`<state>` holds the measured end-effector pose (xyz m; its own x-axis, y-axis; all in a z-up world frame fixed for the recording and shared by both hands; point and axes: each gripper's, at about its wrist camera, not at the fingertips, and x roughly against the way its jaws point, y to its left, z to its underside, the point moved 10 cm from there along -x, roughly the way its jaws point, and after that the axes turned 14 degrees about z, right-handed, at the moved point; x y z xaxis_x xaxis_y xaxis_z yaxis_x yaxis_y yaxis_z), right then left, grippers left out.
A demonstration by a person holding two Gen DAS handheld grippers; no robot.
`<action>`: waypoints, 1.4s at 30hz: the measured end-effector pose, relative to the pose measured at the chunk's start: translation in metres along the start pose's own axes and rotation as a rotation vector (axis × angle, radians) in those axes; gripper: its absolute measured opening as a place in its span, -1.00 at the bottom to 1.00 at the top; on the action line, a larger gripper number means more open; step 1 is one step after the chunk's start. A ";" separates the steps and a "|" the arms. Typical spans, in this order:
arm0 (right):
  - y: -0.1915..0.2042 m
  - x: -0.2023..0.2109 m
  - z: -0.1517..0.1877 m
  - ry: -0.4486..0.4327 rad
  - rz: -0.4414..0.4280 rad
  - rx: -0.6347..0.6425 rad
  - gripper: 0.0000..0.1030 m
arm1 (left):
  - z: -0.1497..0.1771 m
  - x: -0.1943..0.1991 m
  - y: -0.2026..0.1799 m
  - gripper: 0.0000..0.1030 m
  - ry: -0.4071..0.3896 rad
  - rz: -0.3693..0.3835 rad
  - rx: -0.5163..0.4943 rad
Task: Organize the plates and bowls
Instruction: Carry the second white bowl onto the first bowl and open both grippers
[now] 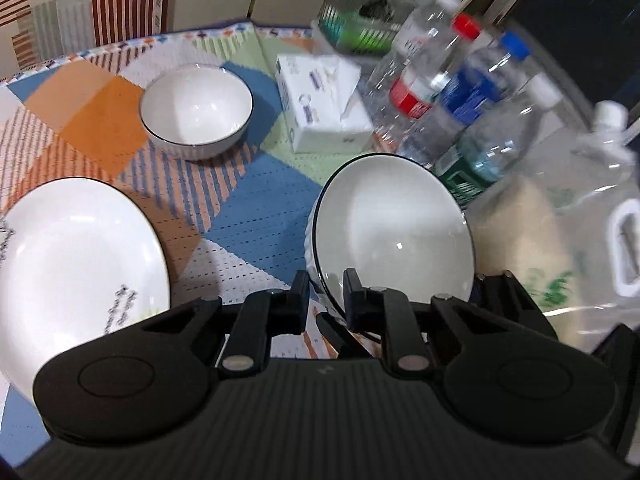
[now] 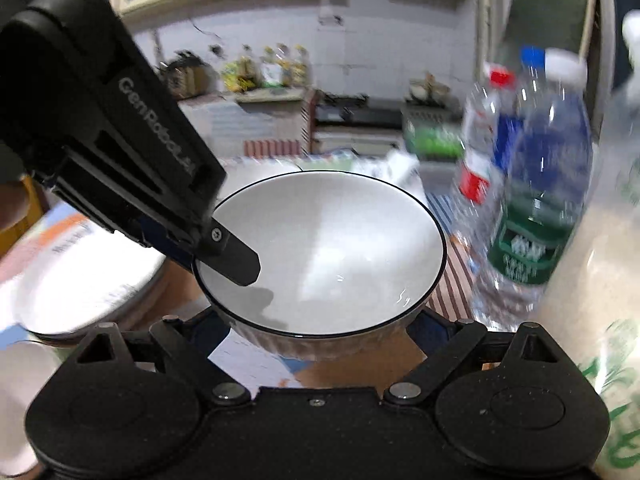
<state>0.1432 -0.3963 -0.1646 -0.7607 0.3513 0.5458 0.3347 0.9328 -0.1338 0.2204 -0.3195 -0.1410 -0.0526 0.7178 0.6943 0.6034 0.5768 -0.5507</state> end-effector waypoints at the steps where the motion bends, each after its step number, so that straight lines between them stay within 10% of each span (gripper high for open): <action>1: 0.001 0.008 -0.004 -0.016 -0.017 0.000 0.88 | 0.002 0.008 -0.002 -0.68 -0.008 0.001 -0.002; 19: 0.082 0.109 0.000 -0.087 -0.287 0.209 0.92 | 0.087 0.117 0.021 -0.69 0.037 -0.110 0.066; 27: 0.109 0.119 0.026 0.000 -0.466 0.216 0.92 | 0.126 0.127 0.050 -0.69 0.095 -0.159 0.121; 42: 0.149 0.117 0.066 0.096 -0.525 0.313 0.92 | 0.163 0.114 0.084 -0.70 0.178 -0.258 0.145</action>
<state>0.0668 -0.2111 -0.1751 -0.7216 -0.1564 0.6744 -0.2608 0.9638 -0.0555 0.1355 -0.1263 -0.1834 -0.0409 0.4690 0.8822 0.4684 0.7890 -0.3977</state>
